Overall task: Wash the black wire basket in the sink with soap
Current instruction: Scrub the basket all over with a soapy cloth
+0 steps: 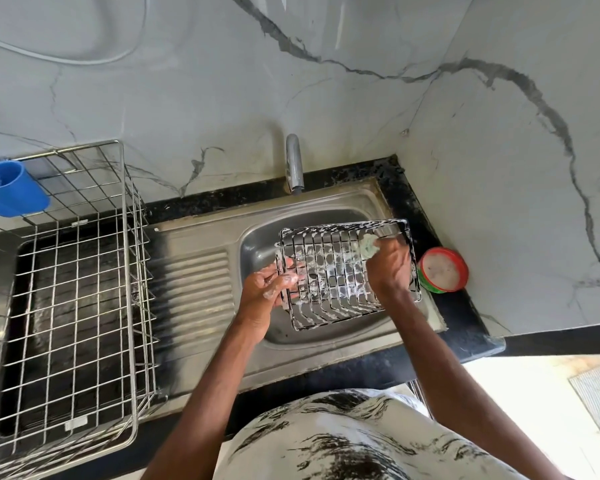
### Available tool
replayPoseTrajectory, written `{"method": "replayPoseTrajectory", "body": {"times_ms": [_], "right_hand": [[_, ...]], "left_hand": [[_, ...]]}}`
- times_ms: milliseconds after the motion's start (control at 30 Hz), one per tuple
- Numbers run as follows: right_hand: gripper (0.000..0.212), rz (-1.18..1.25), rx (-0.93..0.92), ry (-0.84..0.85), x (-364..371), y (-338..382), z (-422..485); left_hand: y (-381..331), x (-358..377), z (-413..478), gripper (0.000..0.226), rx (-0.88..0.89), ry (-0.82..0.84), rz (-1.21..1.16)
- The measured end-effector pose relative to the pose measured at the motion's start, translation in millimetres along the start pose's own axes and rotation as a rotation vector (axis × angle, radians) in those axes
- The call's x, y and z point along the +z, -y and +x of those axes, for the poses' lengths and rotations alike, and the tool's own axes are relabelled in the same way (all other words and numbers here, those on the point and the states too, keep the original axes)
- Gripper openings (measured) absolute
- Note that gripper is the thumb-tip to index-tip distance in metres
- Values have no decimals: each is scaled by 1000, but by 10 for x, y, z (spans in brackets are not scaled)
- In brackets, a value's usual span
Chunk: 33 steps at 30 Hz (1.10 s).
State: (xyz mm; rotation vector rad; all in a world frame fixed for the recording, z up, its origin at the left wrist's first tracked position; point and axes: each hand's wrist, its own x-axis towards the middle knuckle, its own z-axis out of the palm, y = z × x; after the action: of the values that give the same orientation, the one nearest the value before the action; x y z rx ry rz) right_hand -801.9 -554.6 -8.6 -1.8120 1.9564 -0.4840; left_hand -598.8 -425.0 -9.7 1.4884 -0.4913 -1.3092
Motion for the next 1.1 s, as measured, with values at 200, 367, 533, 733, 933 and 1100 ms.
{"method": "replayPoseTrajectory", "body": {"times_ms": [200, 367, 533, 733, 933, 1100], "right_hand": [[26, 220, -248, 81, 94, 462, -328], [25, 274, -425, 356, 245, 802, -556], [35, 122, -280, 331, 283, 533, -323], [27, 73, -173, 138, 258, 381, -306], [32, 562, 221, 406, 359, 647, -421], [23, 892, 513, 563, 278, 892, -513]], "left_hand": [[46, -19, 18, 61, -19, 41, -43], [38, 29, 7, 35, -43, 31, -6], [55, -21, -26, 24, -78, 9, 0], [64, 41, -60, 28, -107, 20, -7], [144, 82, 16, 95, -107, -20, 36], [202, 48, 24, 100, -84, -34, 29]]}}
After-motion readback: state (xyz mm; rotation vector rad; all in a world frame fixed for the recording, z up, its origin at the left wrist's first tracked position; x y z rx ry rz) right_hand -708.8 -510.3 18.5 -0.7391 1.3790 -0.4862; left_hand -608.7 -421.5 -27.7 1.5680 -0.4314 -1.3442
